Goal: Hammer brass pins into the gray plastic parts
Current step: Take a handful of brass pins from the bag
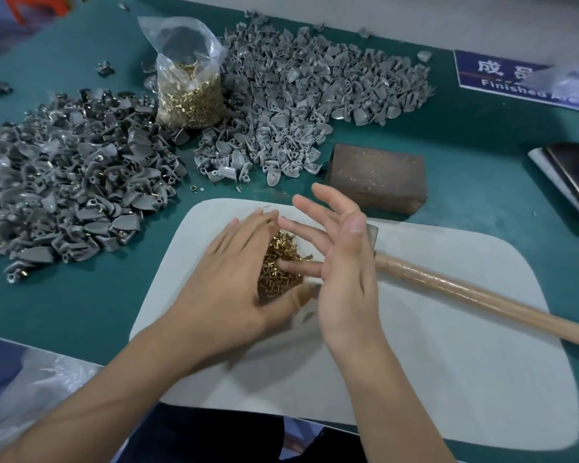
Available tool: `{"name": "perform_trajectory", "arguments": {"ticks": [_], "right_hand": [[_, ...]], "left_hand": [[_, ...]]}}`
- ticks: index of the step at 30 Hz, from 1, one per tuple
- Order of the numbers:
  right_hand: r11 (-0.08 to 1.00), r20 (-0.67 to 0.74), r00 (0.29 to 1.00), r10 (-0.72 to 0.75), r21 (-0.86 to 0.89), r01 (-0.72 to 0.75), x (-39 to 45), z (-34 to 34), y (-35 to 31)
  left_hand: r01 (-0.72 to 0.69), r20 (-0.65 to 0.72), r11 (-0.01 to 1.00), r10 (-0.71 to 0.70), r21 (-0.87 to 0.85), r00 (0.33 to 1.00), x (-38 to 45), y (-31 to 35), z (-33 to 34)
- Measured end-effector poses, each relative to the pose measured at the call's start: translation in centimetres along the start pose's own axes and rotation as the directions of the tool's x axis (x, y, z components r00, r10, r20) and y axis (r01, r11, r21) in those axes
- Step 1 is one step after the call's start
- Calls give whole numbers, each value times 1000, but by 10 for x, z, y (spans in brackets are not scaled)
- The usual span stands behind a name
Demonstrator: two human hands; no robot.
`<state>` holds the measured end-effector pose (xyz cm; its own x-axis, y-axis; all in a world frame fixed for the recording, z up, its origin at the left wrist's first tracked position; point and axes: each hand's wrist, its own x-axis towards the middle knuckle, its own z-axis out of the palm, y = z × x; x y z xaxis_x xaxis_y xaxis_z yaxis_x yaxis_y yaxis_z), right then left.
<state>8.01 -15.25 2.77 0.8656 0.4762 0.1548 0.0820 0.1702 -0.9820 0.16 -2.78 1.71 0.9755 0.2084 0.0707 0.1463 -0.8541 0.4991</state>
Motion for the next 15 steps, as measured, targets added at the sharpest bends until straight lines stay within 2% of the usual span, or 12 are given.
{"name": "perform_trajectory", "arguments": {"ticks": [3, 7, 10, 15], "right_hand": [[995, -94, 991, -96, -10, 96, -2, 2, -2], [967, -347, 909, -232, 22, 255, 0, -7, -6], [973, -459, 866, -199, 15, 232, 1, -8, -8], [983, -482, 863, -154, 15, 184, 1, -6, -10]], "left_hand": [[22, -1, 999, -22, 31, 1000, 2, 1, 3], [-8, 24, 991, 5, 136, 1000, 11, 1, 11], [-54, 28, 993, 51, 108, 998, 23, -2, 13], [-168, 45, 985, 166, 36, 985, 37, -4, 13]]}}
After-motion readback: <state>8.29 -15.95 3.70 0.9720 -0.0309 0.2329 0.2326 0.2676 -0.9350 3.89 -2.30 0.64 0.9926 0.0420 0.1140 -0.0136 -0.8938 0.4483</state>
